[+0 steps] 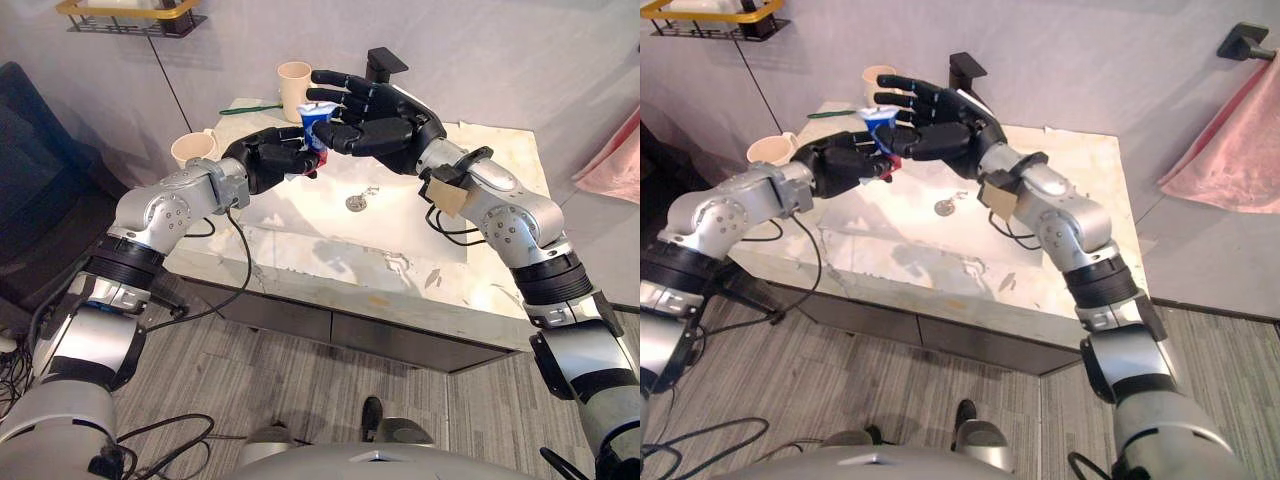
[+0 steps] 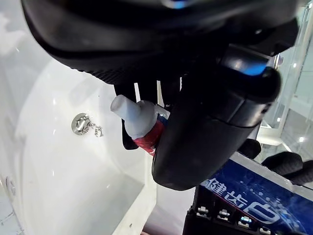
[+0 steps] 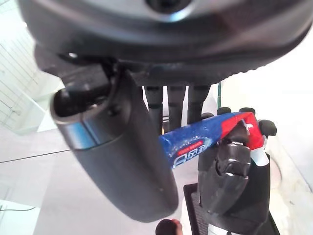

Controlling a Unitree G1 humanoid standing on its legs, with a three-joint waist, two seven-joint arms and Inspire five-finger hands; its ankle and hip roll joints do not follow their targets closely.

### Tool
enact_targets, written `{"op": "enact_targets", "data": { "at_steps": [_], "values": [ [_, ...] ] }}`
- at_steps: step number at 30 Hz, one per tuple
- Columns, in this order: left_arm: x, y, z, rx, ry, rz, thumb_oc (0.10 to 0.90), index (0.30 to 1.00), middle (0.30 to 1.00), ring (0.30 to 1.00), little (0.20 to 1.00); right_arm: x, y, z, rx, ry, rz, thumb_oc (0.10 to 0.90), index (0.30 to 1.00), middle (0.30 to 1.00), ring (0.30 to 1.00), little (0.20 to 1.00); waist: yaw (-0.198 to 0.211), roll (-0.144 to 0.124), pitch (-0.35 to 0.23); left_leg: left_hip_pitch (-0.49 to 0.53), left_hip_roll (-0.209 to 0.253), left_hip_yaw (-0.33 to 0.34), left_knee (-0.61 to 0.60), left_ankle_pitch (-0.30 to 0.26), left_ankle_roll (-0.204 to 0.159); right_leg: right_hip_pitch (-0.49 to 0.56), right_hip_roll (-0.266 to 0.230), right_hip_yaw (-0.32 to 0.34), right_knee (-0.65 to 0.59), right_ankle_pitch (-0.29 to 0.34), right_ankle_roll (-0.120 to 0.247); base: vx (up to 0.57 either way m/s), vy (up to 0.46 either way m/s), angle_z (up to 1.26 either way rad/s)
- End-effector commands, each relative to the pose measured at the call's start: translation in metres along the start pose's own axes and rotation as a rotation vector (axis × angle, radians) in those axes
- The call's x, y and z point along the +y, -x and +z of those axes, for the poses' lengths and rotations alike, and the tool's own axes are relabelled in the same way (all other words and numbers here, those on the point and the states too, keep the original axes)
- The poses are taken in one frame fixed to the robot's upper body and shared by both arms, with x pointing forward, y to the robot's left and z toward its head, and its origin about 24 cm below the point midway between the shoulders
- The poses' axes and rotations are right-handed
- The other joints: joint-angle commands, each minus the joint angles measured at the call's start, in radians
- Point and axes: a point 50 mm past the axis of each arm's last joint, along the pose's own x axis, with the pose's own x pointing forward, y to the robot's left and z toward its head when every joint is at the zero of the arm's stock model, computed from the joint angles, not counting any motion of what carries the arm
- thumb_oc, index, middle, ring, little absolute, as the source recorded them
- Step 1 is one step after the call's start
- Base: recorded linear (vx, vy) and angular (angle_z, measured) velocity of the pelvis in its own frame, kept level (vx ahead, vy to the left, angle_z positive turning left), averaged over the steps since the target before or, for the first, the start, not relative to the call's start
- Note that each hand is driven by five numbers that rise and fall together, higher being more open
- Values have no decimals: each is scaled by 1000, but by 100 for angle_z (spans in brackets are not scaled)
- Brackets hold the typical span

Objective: Organize the bathroom.

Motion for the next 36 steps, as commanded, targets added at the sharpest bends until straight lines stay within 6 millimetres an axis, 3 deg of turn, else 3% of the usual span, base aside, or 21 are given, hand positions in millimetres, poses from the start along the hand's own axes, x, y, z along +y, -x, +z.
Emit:
{"op": "enact_targets", "data": {
  "at_steps": [1, 5, 6, 7, 14, 19, 28, 34, 36],
  "values": [
    [-3, 6, 44, -234, -5, -11, 400, 300, 300, 300, 300, 18, -3, 12, -107, -48, 129, 400, 300, 300, 300, 300, 12, 26, -186, -74, 3, -10, -19, 43, 11, 23, -20, -19, 118, -199, 85, 0, 0, 0],
    [-3, 6, 44, -233, -6, -12, 400, 300, 300, 300, 300, 18, -3, 12, -109, -46, 128, 400, 300, 300, 300, 300, 12, 26, -185, -71, 2, -10, -22, 43, 11, 25, -20, -19, 116, -198, 86, 0, 0, 0],
    [-3, 6, 44, -233, -13, -9, 441, 361, 361, 361, 361, 17, -3, 12, -110, -48, 126, 400, 300, 300, 300, 300, 12, 27, -186, -70, 2, -10, -22, 43, 11, 26, -20, -19, 116, -199, 86, 0, 0, 0],
    [-2, 6, 43, -228, -25, -1, 800, 900, 900, 900, 900, 17, -3, 13, -112, -47, 124, 400, 300, 300, 300, 300, 12, 27, -187, -69, 2, -9, -23, 43, 12, 26, -20, -18, 116, -199, 86, 0, 0, 0],
    [1, 6, 41, -211, -29, 6, 800, 900, 900, 900, 900, 14, -3, 14, -116, -39, 109, 400, 300, 300, 300, 300, 11, 28, -188, -65, 2, -6, -23, 41, 12, 30, -21, -19, 114, -198, 86, 0, 0, 0],
    [13, 12, 43, -186, -155, 81, 800, 900, 900, 900, 900, 7, 2, 16, -124, -31, 72, 400, 300, 300, 300, 300, 12, 32, -190, -57, 10, 16, -35, 49, 11, 37, -21, -35, 109, -197, 87, 0, 0, 0],
    [25, 44, 81, -354, -273, 92, 800, 900, 900, 900, 900, -9, 14, 22, -144, -17, -5, 400, 300, 300, 300, 300, 25, 43, -192, -60, 16, 26, -48, 55, 7, 37, -28, -66, 105, -197, 84, -11, 7, 10],
    [32, 75, 117, -589, -356, 241, 800, 900, 900, 900, 900, -16, 21, 21, -141, -27, -23, 400, 300, 300, 300, 300, 39, 43, -205, -59, 16, 21, -48, 50, 6, 43, -30, -71, 101, -202, 80, 6, -1, 4],
    [32, 75, 117, -589, -356, 241, 800, 900, 900, 900, 900, -16, 21, 21, -141, -27, -23, 400, 300, 300, 300, 300, 39, 43, -205, -59, 16, 21, -48, 50, 6, 43, -30, -71, 101, -202, 80, 0, 0, 0]
  ]
}}
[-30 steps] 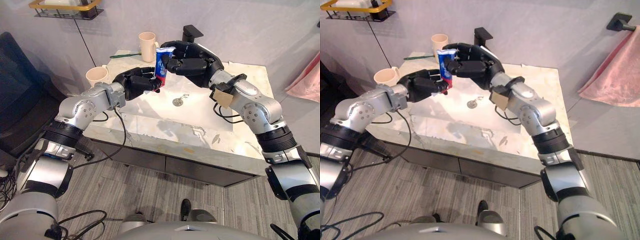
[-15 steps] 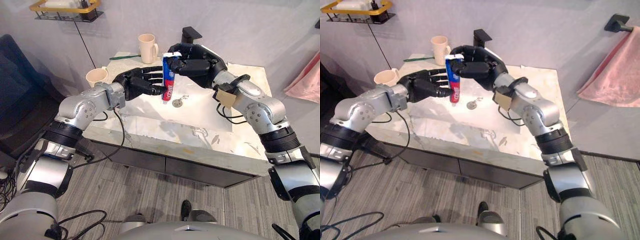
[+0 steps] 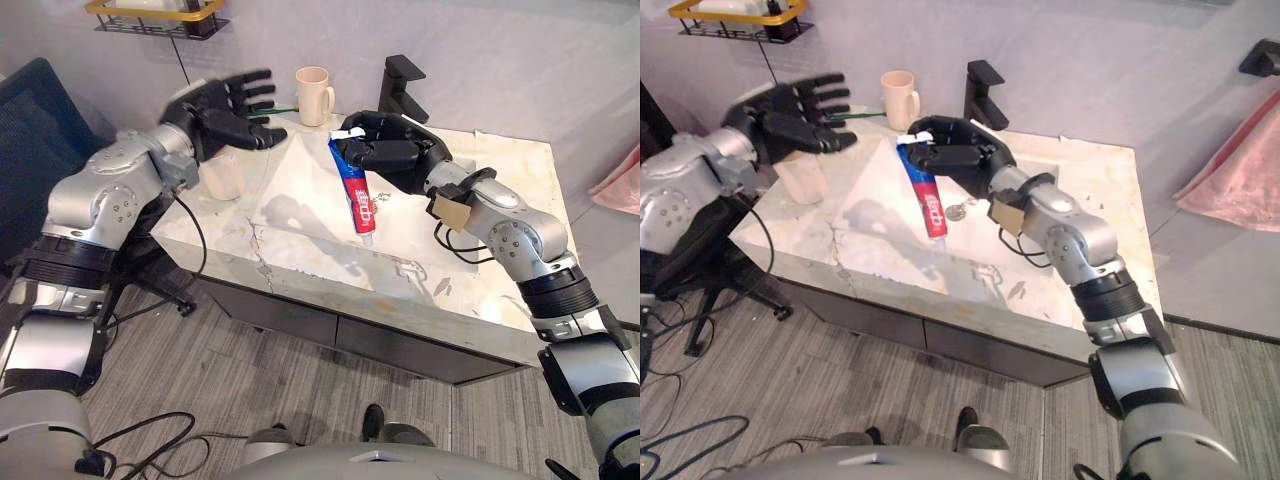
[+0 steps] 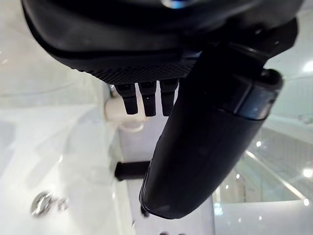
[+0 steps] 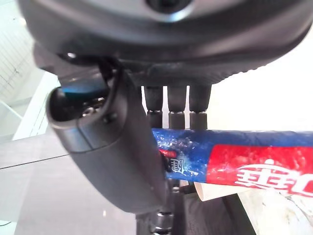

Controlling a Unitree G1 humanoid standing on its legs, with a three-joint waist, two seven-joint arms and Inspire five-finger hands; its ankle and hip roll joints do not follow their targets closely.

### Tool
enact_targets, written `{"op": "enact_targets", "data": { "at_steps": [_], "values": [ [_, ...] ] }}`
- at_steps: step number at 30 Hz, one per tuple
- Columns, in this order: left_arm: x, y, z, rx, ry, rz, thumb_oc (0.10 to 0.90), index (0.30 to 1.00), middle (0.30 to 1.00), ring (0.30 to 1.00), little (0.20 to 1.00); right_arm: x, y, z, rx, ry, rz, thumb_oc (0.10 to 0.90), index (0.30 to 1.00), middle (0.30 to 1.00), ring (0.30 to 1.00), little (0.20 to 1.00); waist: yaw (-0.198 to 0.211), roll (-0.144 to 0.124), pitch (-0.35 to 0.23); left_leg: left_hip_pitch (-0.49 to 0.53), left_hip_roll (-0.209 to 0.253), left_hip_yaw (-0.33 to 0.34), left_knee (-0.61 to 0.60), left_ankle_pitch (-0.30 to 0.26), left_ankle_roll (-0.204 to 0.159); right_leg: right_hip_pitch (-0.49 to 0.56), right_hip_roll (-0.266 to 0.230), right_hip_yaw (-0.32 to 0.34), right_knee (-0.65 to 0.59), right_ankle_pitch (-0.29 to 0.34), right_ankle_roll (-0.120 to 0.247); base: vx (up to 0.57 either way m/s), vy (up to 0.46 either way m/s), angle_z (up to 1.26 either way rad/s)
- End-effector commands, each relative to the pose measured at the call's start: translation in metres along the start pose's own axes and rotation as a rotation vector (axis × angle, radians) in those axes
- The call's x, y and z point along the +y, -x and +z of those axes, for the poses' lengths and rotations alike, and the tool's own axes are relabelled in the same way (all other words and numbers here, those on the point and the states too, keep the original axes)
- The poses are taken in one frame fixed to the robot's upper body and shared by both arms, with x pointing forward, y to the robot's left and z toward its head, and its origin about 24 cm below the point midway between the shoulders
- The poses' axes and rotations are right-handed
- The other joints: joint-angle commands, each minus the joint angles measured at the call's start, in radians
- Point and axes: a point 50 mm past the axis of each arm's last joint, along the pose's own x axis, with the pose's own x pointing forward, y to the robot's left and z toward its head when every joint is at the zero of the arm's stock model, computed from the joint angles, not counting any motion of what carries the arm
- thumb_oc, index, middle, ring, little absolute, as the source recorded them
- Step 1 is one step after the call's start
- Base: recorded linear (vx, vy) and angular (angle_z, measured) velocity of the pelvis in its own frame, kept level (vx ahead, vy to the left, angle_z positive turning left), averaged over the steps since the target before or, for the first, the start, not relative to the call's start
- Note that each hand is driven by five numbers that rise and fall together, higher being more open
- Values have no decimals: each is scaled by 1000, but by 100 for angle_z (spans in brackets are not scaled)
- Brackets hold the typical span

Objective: Organize the bathroom.

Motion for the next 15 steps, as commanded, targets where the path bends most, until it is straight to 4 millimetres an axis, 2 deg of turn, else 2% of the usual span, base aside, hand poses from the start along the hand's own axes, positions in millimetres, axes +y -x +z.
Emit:
{"op": "enact_targets", "data": {
  "at_steps": [1, 2, 7, 11, 12, 15],
  "values": [
    [18, 16, 65, -347, -100, 132, 800, 900, 900, 900, 900, -1, 9, 46, -231, 2, 38, 400, 300, 300, 300, 300, 16, 37, -194, -62, 4, 47, -19, 36, 10, 19, -30, -31, 122, -203, 80, 0, 0, 0],
    [29, 27, 82, -422, -115, 223, 800, 900, 900, 900, 900, -5, 12, 49, -235, -2, 29, 400, 300, 300, 300, 300, 22, 38, -199, -63, 3, 44, -19, 33, 10, 20, -31, -34, 121, -206, 77, 21, 6, 4],
    [58, 50, 101, -497, -99, 476, 800, 900, 900, 900, 900, -9, 16, 50, -245, 1, 12, 400, 300, 300, 300, 300, 36, 40, -206, -64, 0, 36, -20, 29, 11, 23, -33, -44, 118, -210, 73, 7, 6, 8],
    [87, 71, 100, -473, -48, 644, 800, 900, 900, 900, 900, -11, 19, 52, -266, 14, -3, 400, 300, 300, 300, 300, 51, 39, -210, -68, -1, 31, -24, 28, 13, 24, -35, -56, 109, -208, 72, -13, 0, 4],
    [87, 71, 100, -473, -48, 644, 800, 900, 900, 900, 900, -11, 19, 52, -266, 14, -3, 400, 300, 300, 300, 300, 51, 39, -210, -68, -1, 31, -24, 28, 13, 24, -35, -56, 109, -208, 72, -15, 1, 5],
    [106, 85, 88, -415, 9, 733, 800, 900, 900, 900, 900, -11, 22, 54, -293, 49, -25, 400, 300, 300, 300, 300, 59, 39, -208, -72, -1, 25, -26, 27, 14, 24, -36, -66, 106, -208, 71, -29, -2, 10]
  ]
}}
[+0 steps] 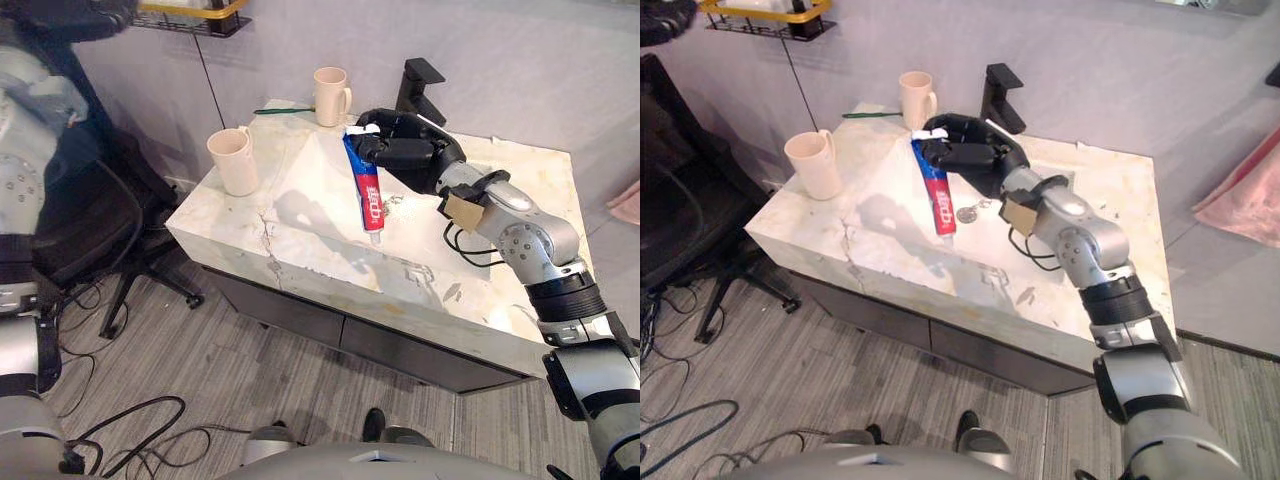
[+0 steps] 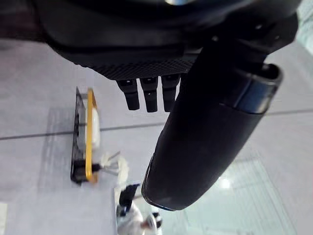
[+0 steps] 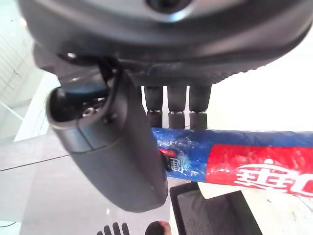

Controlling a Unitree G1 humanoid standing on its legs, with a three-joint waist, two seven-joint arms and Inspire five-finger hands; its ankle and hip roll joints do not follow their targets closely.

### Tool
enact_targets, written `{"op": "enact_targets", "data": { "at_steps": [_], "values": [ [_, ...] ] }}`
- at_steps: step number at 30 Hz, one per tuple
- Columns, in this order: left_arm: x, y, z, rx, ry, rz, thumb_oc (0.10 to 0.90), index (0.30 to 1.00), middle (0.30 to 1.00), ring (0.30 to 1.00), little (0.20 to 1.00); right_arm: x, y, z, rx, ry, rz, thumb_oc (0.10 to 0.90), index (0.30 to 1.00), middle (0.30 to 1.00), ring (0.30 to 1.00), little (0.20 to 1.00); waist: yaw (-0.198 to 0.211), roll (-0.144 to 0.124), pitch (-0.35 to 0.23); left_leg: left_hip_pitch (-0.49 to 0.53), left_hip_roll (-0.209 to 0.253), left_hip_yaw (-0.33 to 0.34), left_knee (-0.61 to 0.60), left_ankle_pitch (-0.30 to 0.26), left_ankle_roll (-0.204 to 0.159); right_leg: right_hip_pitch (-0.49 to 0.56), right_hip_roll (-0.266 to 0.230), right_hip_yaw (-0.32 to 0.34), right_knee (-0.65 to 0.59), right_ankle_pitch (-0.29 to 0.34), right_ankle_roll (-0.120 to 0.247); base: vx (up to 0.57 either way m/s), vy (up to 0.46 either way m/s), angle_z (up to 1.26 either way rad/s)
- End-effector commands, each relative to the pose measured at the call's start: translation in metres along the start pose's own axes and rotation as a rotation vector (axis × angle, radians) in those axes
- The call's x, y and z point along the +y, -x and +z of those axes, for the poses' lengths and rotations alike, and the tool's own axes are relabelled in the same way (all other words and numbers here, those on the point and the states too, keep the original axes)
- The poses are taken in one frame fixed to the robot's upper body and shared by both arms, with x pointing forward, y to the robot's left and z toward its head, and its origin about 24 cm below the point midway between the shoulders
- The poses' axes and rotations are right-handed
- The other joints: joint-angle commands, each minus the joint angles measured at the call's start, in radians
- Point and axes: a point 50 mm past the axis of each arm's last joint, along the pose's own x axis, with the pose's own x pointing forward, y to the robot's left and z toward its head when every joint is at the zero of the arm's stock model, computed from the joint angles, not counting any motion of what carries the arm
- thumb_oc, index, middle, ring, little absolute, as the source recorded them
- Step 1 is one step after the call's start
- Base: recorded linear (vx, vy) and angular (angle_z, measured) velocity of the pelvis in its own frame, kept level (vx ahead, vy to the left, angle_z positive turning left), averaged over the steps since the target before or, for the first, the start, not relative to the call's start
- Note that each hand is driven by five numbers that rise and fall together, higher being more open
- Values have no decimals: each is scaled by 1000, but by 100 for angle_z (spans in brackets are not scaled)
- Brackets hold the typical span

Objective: Organize the bathroom.

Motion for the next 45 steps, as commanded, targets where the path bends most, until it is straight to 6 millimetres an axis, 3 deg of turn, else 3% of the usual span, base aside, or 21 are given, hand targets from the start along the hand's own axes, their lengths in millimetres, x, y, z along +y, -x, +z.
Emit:
{"op": "enact_targets", "data": {
  "at_steps": [1, 8, 9, 12, 14, 16, 20, 22, 23, 26, 29, 30, 33, 35, 37, 38, 40, 42, 43, 44, 45],
  "values": [
    [47, 10, 2, 3, -26, 163, 800, 900, 900, 900, 900, 2, 15, 57, -309, 100, 3, 400, 300, 300, 300, 300, 34, 31, -200, -52, -3, 53, -29, 22, 24, 26, -36, -40, 105, -203, 72, -31, -7, 9],
    [93, 43, -43, 139, -17, 358, 800, 900, 900, 900, 900, 3, 23, 61, -371, 143, -38, 400, 300, 300, 300, 300, 53, 24, -189, -57, -8, 32, -30, 20, 31, 27, -35, -52, 104, -204, 70, -19, -5, 6],
    [105, 58, -62, 193, -21, 406, 800, 900, 900, 900, 900, 4, 25, 60, -387, 154, -46, 400, 300, 300, 300, 300, 60, 21, -184, -59, -11, 23, -28, 19, 33, 26, -34, -54, 105, -204, 68, 0, 0, 0],
    [113, 69, -75, 226, -14, 459, 800, 900, 900, 900, 900, 4, 26, 60, -397, 161, -51, 400, 300, 300, 300, 300, 65, 17, -180, -60, -13, 17, -28, 18, 35, 26, -34, -56, 106, -204, 67, -19, 9, 4],
    [132, 123, -127, 357, -6, 602, 800, 900, 900, 900, 900, 10, 29, 58, -425, 164, -55, 400, 300, 300, 300, 300, 82, 3, -175, -66, -22, -7, -26, 15, 44, 25, -34, -56, 100, -201, 66, -20, 28, 6],
    [134, 147, -150, 425, -6, 663, 800, 900, 900, 900, 900, 11, 30, 59, -436, 165, -58, 400, 300, 300, 300, 300, 89, -4, -173, -68, -25, -13, -25, 12, 47, 25, -34, -57, 101, -203, 65, -5, 17, 3],
    [135, 171, -171, 489, -41, 686, 800, 900, 900, 900, 900, 12, 31, 61, -445, 164, -59, 400, 300, 300, 300, 300, 93, -8, -170, -71, -28, -18, -23, 12, 50, 22, -34, -55, 104, -203, 65, -11, 16, 1],
    [132, 263, -240, 888, -108, 606, 800, 900, 900, 900, 900, 9, 38, 74, -484, 193, -72, 400, 300, 300, 300, 300, 105, -21, -164, -81, -38, -25, -17, 5, 58, 10, -34, -51, 113, -206, 63, -57, 112, 9],
    [131, 291, -253, 996, -196, 600, 800, 900, 900, 900, 900, 8, 40, 79, -497, 202, -70, 400, 300, 300, 300, 300, 106, -23, -162, -84, -41, -25, -15, 3, 61, 6, -34, -48, 114, -205, 63, -39, 81, 2],
    [131, 299, -257, 1040, -215, 598, 800, 900, 900, 900, 900, 7, 41, 81, -501, 208, -71, 400, 300, 300, 300, 300, 108, -22, -162, -86, -42, -24, -14, 2, 62, 4, -34, -46, 115, -205, 64, -7, 38, -8],
    [130, 375, -283, 1406, -246, 542, 800, 900, 900, 900, 900, 10, 37, 89, -520, 222, -37, 400, 300, 300, 300, 300, 106, -24, -157, -88, -58, -16, -3, -10, 70, -2, -40, -31, 118, -202, 74, -15, 86, -11],
    [130, 375, -283, 1406, -246, 542, 800, 900, 900, 900, 900, 10, 37, 89, -520, 222, -37, 400, 300, 300, 300, 300, 106, -24, -157, -88, -58, -16, -3, -10, 70, -2, -40, -31, 118, -202, 74, -12, 52, -18],
    [137, 415, -285, 1670, -425, 496, 800, 900, 900, 900, 900, 19, 30, 89, -527, 212, 2, 400, 300, 300, 300, 300, 92, -26, -155, -90, -67, -8, -3, -12, 78, -9, -44, -20, 124, -199, 80, 7, 43, -13],
    [140, 438, -282, 1870, -638, 323, 800, 900, 900, 900, 900, 25, 28, 91, -536, 192, 22, 400, 300, 300, 300, 300, 73, -32, -152, -96, -62, 31, 29, -23, 79, -17, -44, -18, 142, -206, 79, 11, 16, -12],
    [140, 442, -282, 1912, -693, 260, 800, 900, 900, 900, 900, 25, 28, 92, -538, 190, 20, 400, 300, 300, 300, 300, 69, -34, -152, -100, -58, 50, 42, -26, 78, -20, -44, -22, 147, -208, 79, -12, 20, -8],
    [137, 447, -283, 2009, -859, 53, 800, 900, 900, 900, 900, 23, 30, 94, -549, 191, 8, 400, 300, 300, 300, 300, 42, -39, -147, -112, -39, 140, 82, -33, 68, -28, -43, -48, 158, -213, 74, -40, 63, -2],
    [131, 449, -286, 2037, -901, -32, 800, 900, 900, 900, 900, 20, 31, 94, -552, 195, -4, 400, 300, 300, 300, 300, 28, -48, -138, -129, -30, 184, 142, -49, 58, -31, -52, -61, 164, -213, 69, -31, 51, 7],
    [124, 451, -290, 2037, -913, -99, 800, 900, 900, 900, 900, 19, 32, 95, -563, 181, 0, 400, 300, 300, 300, 300, 37, -69, -117, -182, -16, 133, 272, -67, 40, -41, -71, -41, 181, -200, 65, -50, 61, 38],
    [118, 457, -292, 2017, -881, -88, 800, 900, 900, 900, 900, 19, 31, 95, -575, 171, 36, 400, 300, 300, 300, 300, 71, -78, -79, -284, -24, -52, 465, 12, 19, -45, -80, 28, 197, -187, 52, -66, 204, 23],
    [119, 460, -290, 2031, -859, -67, 800, 900, 900, 900, 900, 23, 26, 96, -581, 163, 68, 400, 300, 300, 300, 300, 82, -78, -68, -272, -37, -132, 417, -17, 35, -57, -91, 84, 214, -186, 67, -46, 194, -31],
    [119, 460, -290, 2034, -857, -68, 800, 900, 900, 900, 900, 24, 26, 97, -582, 164, 70, 400, 300, 300, 300, 300, 84, -77, -66, -263, -35, -127, 405, -20, 37, -57, -92, 90, 218, -188, 68, -26, 232, -81]
  ]
}}
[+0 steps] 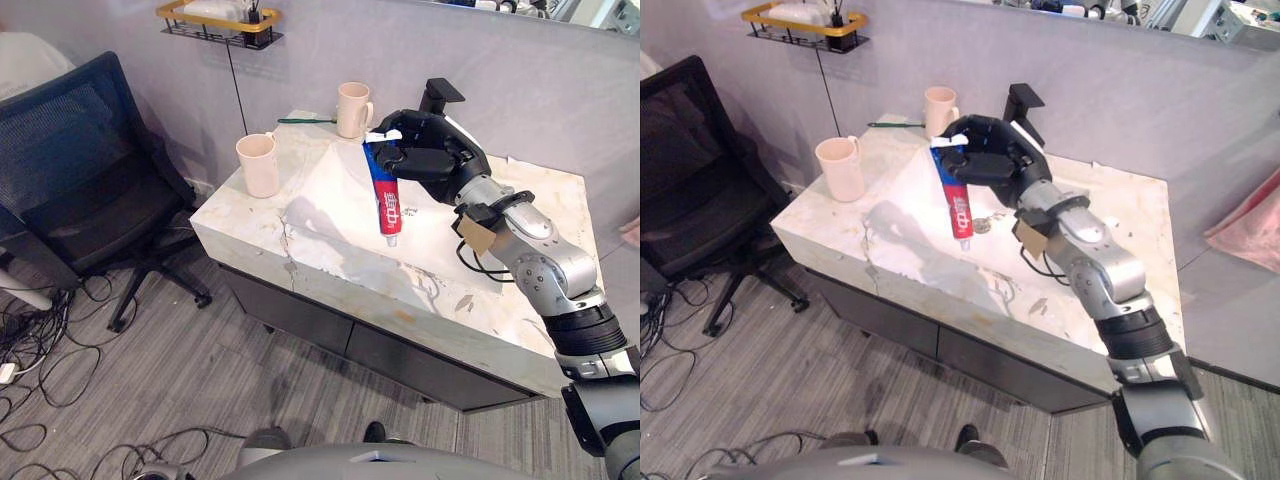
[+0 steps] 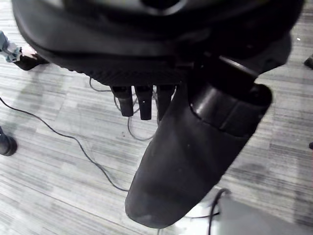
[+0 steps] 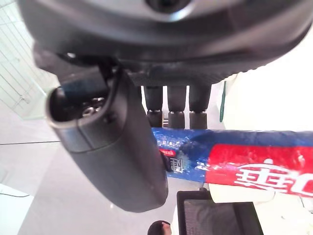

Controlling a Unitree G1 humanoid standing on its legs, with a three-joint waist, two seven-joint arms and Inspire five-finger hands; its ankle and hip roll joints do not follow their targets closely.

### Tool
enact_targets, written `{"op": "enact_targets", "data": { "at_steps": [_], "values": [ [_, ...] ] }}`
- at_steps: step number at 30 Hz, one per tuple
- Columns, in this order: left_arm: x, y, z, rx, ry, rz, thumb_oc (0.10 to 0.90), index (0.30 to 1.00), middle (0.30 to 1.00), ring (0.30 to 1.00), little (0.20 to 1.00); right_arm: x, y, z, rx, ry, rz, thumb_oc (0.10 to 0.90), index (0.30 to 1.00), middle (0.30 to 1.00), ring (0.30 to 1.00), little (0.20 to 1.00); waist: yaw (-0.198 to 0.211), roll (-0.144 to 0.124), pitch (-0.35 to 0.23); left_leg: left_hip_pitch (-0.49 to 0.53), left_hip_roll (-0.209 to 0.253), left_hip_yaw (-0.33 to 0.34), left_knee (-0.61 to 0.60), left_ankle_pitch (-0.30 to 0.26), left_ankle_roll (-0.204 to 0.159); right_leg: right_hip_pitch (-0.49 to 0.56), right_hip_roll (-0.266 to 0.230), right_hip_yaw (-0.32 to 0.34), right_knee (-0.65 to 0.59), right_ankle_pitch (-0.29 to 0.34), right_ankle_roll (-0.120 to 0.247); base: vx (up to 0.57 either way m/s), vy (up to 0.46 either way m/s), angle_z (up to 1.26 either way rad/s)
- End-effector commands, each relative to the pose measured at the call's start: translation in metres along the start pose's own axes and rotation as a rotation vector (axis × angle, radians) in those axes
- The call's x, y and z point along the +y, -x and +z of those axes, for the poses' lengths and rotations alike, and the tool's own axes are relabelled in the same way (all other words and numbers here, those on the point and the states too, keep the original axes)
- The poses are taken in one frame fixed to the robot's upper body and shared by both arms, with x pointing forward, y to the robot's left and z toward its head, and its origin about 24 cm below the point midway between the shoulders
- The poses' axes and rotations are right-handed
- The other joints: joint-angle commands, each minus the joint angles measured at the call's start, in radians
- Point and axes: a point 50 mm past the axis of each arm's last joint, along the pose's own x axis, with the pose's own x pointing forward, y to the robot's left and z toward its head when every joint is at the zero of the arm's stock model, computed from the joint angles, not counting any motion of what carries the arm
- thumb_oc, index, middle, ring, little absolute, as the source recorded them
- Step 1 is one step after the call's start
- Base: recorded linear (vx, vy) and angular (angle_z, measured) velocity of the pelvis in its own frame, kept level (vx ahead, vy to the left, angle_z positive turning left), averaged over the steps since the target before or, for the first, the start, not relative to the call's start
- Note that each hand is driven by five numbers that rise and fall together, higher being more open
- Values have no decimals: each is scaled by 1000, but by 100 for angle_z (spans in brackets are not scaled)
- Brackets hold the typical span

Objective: Organize the bathroom.

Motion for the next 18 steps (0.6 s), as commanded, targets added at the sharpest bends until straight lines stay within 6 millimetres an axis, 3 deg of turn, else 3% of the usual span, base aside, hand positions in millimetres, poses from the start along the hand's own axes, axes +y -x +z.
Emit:
{"op": "enact_targets", "data": {
  "at_steps": [1, 2, 3, 7, 9, 13, 18],
  "values": [
    [18, -2, -34, 123, -72, 48, 800, 900, 900, 900, 900, 19, -10, 105, -489, 49, 138, 400, 300, 300, 300, 300, 16, 8, -19, 6, 44, -16, -78, 9, 42, 29, -37, 33, 155, -147, 66, -23, 282, -116],
    [18, -3, -36, 134, -124, 46, 800, 900, 900, 900, 900, 13, -8, 107, -495, 65, 117, 400, 300, 300, 300, 300, -7, 24, -20, 40, 73, 82, -143, -9, 45, 21, -63, -1, 180, -155, 76, -14, 418, -84],
    [18, -3, -38, 142, -162, 53, 800, 900, 900, 900, 900, 9, -5, 106, -500, 57, 101, 400, 300, 300, 300, 300, -24, 33, -22, 55, 76, 125, -166, -17, 52, 10, -98, -12, 203, -157, 94, 5, 402, -38],
    [18, -2, -38, 155, -60, 61, 800, 900, 900, 900, 900, 4, 2, 104, -516, 38, 86, 400, 300, 300, 300, 300, -33, 26, -21, 58, 37, 129, -140, -59, 64, -19, -176, 0, 232, -128, 144, 24, 204, 15],
    [30, -2, -53, 185, -27, 119, 800, 900, 900, 900, 900, 5, 3, 106, -534, 16, 79, 400, 300, 300, 300, 300, -17, 29, -22, 61, 19, 147, -128, -83, 82, -32, -217, -21, 226, -102, 162, 17, 200, -20],
    [44, -1, -55, 184, -2, 145, 800, 900, 900, 900, 900, 13, -5, 109, -528, 28, 71, 400, 300, 300, 300, 300, 1, 30, -19, 52, 18, 169, -110, -104, 98, -53, -233, -18, 223, -80, 175, -20, 59, -22],
    [46, -1, -52, 172, -12, 139, 800, 900, 900, 900, 900, 13, -7, 109, -529, 37, 57, 400, 300, 300, 300, 300, 15, 22, -23, 36, 30, 178, -109, -103, 99, -55, -234, -28, 211, -69, 182, -38, -27, 4]
  ]
}}
